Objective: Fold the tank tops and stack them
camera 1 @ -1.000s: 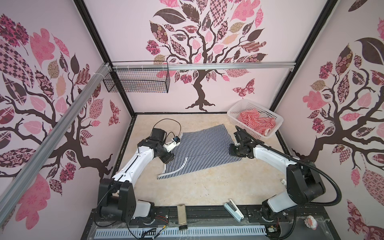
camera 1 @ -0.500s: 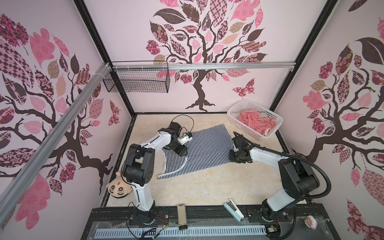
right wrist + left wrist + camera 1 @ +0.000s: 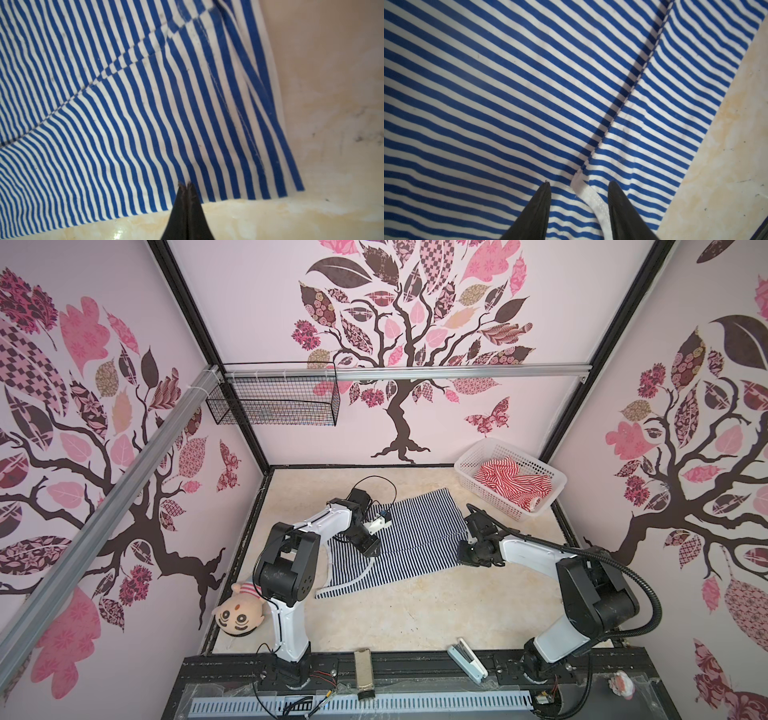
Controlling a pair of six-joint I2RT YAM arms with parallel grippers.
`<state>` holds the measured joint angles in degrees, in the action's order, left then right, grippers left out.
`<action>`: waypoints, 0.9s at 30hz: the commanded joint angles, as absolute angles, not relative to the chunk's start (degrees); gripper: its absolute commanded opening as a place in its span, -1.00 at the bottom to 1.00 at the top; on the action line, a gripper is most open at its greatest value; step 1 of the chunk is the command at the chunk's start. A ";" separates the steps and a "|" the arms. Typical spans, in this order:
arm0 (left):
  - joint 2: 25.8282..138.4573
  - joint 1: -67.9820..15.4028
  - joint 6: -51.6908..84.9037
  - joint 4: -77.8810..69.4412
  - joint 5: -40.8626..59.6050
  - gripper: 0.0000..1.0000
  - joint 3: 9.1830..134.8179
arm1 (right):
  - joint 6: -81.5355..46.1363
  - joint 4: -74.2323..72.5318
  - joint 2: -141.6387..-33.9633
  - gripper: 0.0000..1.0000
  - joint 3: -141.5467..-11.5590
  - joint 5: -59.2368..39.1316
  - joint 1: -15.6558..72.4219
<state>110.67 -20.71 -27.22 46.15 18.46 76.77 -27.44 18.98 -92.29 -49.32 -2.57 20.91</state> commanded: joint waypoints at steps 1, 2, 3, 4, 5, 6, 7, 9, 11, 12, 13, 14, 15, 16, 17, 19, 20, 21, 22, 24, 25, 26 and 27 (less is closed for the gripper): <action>112.31 -21.57 -26.80 46.14 18.44 -0.12 77.10 | -27.75 19.52 -93.16 -0.93 -49.33 -1.76 21.00; 112.32 -21.83 -26.89 46.06 18.25 -0.14 76.87 | -27.67 19.61 -93.16 -0.94 -49.36 -1.66 21.01; 112.24 -21.97 -26.89 45.95 18.05 -0.16 76.69 | -27.69 19.66 -93.16 -0.94 -49.32 -1.58 20.96; 112.15 -22.14 -26.98 45.88 17.98 -0.17 76.50 | -27.58 19.76 -93.14 -0.95 -49.39 -1.46 21.00; 112.06 -22.15 -26.99 45.75 18.02 -0.19 76.23 | -27.59 19.78 -93.16 -0.95 -49.39 -1.24 20.98; 111.92 -22.16 -26.98 45.64 17.93 -0.19 76.00 | -27.56 19.78 -93.16 -0.96 -49.39 -1.24 21.01; 111.89 -22.24 -26.98 45.53 17.84 -0.21 75.73 | -27.51 19.79 -93.16 -0.96 -49.39 -1.23 21.00; 111.92 -22.24 -26.89 45.05 17.12 -0.23 75.43 | -27.54 19.78 -93.30 -0.96 -49.48 -1.37 20.94; 112.31 -22.24 -26.89 44.85 16.30 -0.26 75.32 | -27.55 19.69 -93.34 -0.98 -49.57 -1.56 21.00; 112.45 -22.30 -26.89 44.88 15.95 -0.27 75.32 | -27.52 19.74 -93.34 -0.98 -49.57 -1.61 21.01; 112.58 -22.37 -26.90 44.78 15.67 -0.29 75.24 | -27.56 19.69 -93.34 -0.98 -49.57 -1.66 21.01; 112.67 -22.32 -26.89 44.78 15.43 -0.30 75.26 | -27.53 19.69 -93.32 -0.98 -49.57 -1.55 21.00; 112.73 -22.32 -26.98 44.79 15.23 -0.31 75.23 | -27.51 19.70 -93.34 -0.98 -49.67 -1.55 20.94; 112.76 -22.32 -27.01 44.69 14.97 -0.32 75.23 | -27.51 19.79 -93.38 -0.98 -49.66 -1.51 21.00; 112.81 -22.32 -27.06 44.69 14.73 -0.32 75.23 | -27.51 19.78 -93.43 -0.99 -49.69 -1.49 21.00; 113.02 -22.32 -27.24 44.85 14.59 -0.33 75.23 | -27.47 19.85 -93.43 -0.99 -49.70 -1.47 20.98; 113.11 -22.32 -27.33 44.99 14.70 -0.34 75.32 | -27.37 19.86 -93.49 -0.99 -49.75 -1.46 21.01; 113.07 -22.32 -27.42 45.16 14.74 -0.34 75.41 | -27.42 19.86 -93.50 -0.99 -49.75 -1.34 21.01; 113.20 -22.32 -27.56 45.38 15.00 -0.35 75.43 | -27.42 19.86 -93.51 -0.99 -49.76 -1.32 21.01; 113.20 -22.32 -27.60 45.55 15.28 -0.41 75.50 | -27.42 19.95 -93.60 -0.99 -49.86 -1.34 20.94; 113.19 -22.32 -27.60 45.68 15.46 -0.46 75.50 | -27.38 19.96 -93.60 -0.99 -49.97 -1.32 21.00; 113.20 -22.32 -27.60 45.77 15.62 -0.54 75.58 | -27.42 19.95 -93.69 -0.99 -49.98 -1.28 21.01; 113.27 -22.32 -27.71 45.91 15.72 -0.63 75.66 | -27.42 19.95 -93.69 -0.99 -50.04 -1.26 21.00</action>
